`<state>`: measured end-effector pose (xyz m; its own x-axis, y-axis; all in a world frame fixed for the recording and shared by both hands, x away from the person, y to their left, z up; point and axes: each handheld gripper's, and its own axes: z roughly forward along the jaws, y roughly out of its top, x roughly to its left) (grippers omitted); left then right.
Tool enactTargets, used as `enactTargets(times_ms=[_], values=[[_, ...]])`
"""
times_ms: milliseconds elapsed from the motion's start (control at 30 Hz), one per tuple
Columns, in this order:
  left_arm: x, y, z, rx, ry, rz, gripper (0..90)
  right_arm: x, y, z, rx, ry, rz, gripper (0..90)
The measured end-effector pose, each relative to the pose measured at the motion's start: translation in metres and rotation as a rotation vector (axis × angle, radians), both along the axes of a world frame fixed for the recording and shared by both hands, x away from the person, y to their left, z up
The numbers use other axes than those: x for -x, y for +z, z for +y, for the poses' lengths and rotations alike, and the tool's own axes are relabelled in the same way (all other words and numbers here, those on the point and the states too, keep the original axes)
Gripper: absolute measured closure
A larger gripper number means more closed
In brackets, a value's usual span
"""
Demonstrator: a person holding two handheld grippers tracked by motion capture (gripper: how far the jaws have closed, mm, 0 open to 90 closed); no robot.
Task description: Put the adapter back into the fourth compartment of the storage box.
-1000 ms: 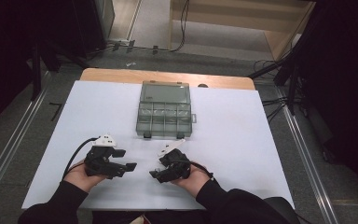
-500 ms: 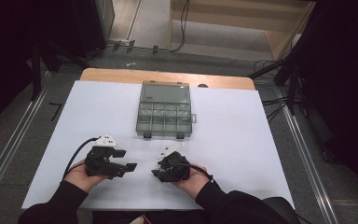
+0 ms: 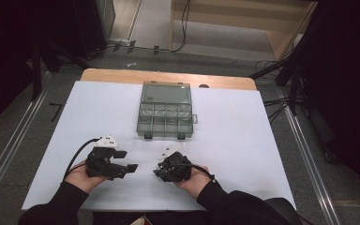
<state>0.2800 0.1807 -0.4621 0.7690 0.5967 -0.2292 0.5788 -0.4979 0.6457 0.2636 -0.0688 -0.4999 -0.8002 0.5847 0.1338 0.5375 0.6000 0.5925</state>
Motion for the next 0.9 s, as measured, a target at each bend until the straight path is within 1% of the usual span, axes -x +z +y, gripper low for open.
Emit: enactTargets(times_ms=[167,433,900], values=[[0.0002,0.0001,0.0000,0.004,0.001,-0.001,29.0,-0.0028,0.0005,-0.0012,-0.005,0.014,0.012,66.0],[0.0000,0.0000,0.0002,0.001,-0.001,0.001,29.0,-0.0049,0.0016,-0.0017,-0.016,0.019,0.032,66.0],[-0.0001,-0.0001,0.0001,0.002,-0.001,0.002,29.0,-0.0087,0.0071,-0.0065,-0.041,0.008,0.032,66.0]])
